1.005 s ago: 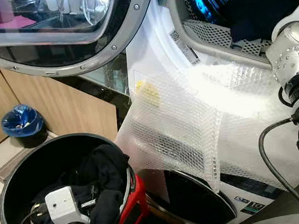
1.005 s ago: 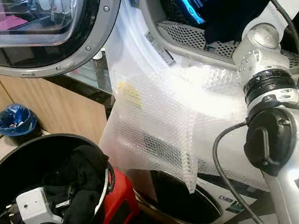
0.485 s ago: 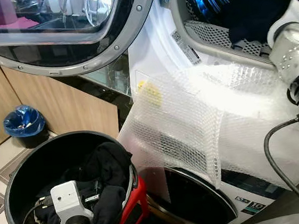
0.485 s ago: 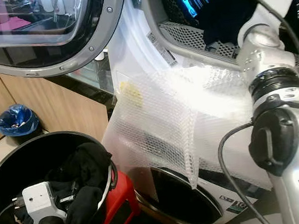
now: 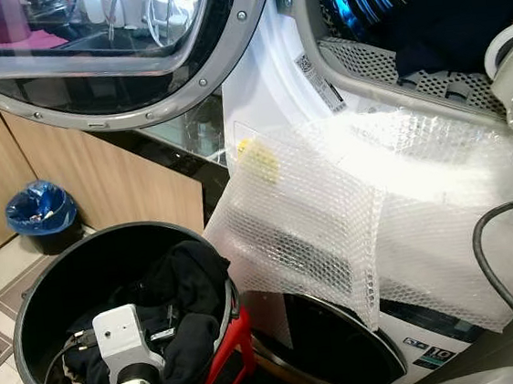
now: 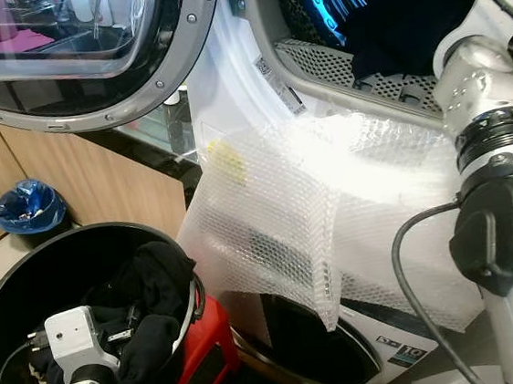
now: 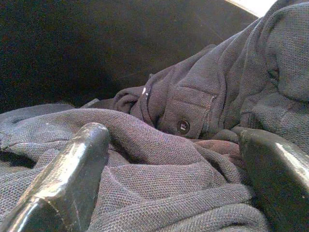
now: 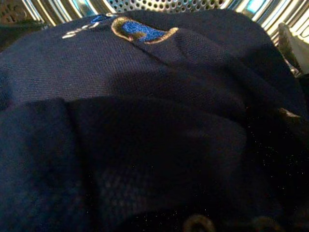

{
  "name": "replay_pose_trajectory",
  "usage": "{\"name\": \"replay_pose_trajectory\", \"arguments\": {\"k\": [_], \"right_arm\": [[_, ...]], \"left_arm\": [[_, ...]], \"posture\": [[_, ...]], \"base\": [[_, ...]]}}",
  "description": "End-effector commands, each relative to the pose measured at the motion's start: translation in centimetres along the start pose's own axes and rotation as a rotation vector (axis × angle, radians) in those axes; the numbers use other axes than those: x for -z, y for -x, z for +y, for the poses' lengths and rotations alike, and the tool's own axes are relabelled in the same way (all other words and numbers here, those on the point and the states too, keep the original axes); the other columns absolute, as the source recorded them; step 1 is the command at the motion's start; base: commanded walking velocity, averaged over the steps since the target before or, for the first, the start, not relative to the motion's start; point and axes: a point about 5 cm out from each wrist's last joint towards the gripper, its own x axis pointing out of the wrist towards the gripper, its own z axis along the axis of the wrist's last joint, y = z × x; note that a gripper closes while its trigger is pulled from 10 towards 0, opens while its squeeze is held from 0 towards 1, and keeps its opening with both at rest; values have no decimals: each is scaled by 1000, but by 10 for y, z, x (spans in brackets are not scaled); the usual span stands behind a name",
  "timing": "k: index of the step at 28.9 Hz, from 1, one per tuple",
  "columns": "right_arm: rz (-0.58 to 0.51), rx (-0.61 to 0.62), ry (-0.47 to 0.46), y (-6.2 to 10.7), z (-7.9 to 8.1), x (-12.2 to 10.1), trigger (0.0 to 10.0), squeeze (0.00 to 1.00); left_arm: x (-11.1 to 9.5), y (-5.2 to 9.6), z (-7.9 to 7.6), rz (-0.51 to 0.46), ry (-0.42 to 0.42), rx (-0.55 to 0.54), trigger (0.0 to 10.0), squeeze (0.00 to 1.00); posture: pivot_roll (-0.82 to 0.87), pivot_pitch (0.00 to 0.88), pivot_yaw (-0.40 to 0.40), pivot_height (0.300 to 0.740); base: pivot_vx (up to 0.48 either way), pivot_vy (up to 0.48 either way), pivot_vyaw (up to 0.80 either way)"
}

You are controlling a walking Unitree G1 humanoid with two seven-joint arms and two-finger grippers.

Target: Clothes washing

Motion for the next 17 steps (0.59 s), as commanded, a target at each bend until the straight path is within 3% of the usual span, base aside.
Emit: {"name": "replay_pose_trajectory", "arguments": {"k": [1,6,13,15,17], "right_arm": [[-33,5,-9,1,-7,-16,10000,0],[-13,12,39,1,-16,-16,10000,0],[94,123,90,-1,-50,16,10000,0],[134,142,65,-1,-60,23,10000,0],[139,144,60,0,-62,24,10000,0]], "left_arm": [[36,6,-12,171,11,53,10000,0],[36,5,-9,170,7,47,10000,0],[40,6,-14,182,5,63,10000,0],[40,7,-14,183,5,67,10000,0],[40,7,-14,184,4,68,10000,0]], "posture": [[110,111,-223,740],[90,113,-226,740],[75,120,-222,740],[72,122,-218,740],[72,122,-218,740]], "base": [[0,0,0],[0,0,0],[0,0,0],[0,0,0],[0,0,0]]}}
